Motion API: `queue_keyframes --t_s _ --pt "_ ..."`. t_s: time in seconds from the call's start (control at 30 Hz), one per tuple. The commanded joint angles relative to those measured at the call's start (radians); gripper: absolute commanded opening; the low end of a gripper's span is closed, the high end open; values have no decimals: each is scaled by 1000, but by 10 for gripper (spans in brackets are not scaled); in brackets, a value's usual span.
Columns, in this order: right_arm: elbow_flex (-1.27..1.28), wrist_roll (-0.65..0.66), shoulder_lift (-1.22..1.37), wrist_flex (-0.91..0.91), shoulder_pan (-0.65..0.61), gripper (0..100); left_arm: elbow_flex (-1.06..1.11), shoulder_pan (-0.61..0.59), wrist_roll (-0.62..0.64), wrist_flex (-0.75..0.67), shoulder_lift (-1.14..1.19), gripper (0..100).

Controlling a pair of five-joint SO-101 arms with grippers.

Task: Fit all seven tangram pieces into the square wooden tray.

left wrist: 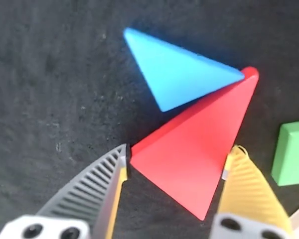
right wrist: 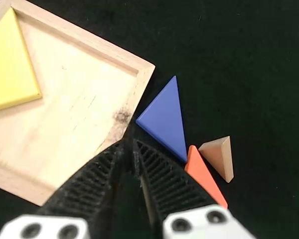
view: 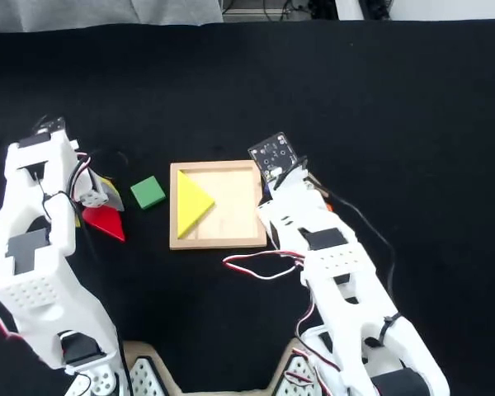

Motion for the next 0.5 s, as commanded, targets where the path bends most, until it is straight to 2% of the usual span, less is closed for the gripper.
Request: queue_keyframes --t_s 0.0,0.17,0.37,0.47 --pt "-2 -2 -36 -21 -11 11 -104 1 -52 51 -17 240" --pt "-5 -2 -38 -21 11 11 -222 30 -207 176 -84 241" --pt "-13 -12 -38 -118 153 11 -243 82 -549 232 -275 242" --pt "-13 -95 -35 -149 221 11 -243 117 -641 229 -333 242"
